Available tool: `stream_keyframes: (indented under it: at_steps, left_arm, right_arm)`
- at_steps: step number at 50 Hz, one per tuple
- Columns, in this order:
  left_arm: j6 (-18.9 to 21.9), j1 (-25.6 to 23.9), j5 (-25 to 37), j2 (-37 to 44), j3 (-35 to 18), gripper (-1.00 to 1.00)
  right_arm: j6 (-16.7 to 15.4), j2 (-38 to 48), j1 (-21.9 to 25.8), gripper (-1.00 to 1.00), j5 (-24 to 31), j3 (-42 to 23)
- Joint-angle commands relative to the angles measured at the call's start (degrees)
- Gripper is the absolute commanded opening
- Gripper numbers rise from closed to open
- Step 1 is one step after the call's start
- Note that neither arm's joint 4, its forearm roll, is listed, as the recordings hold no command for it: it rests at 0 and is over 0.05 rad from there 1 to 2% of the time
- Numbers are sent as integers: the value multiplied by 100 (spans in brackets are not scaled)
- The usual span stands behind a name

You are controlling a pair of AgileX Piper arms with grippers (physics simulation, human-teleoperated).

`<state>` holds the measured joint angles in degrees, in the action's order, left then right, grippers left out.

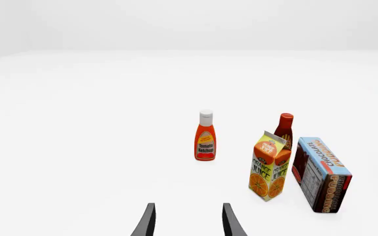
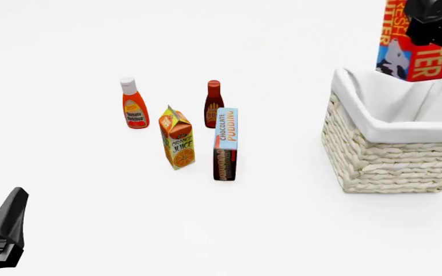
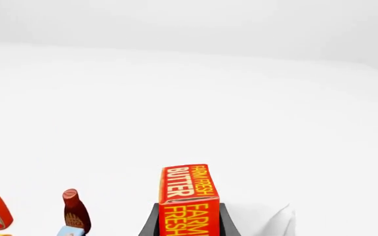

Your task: Pick the butter and place it in the basket.

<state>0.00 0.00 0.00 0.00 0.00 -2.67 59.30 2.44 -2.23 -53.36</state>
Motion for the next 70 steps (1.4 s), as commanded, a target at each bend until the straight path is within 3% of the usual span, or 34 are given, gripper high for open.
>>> stream_keyframes:
  at_steps: [1,70]
  left_arm:
    - [0,0,0,0,0,100]
    - [0,0,0,0,0,100]
  right_arm:
    - [142,51,-23,-100,-211,-41]
    - [325,545,-495,-100,-805,221]
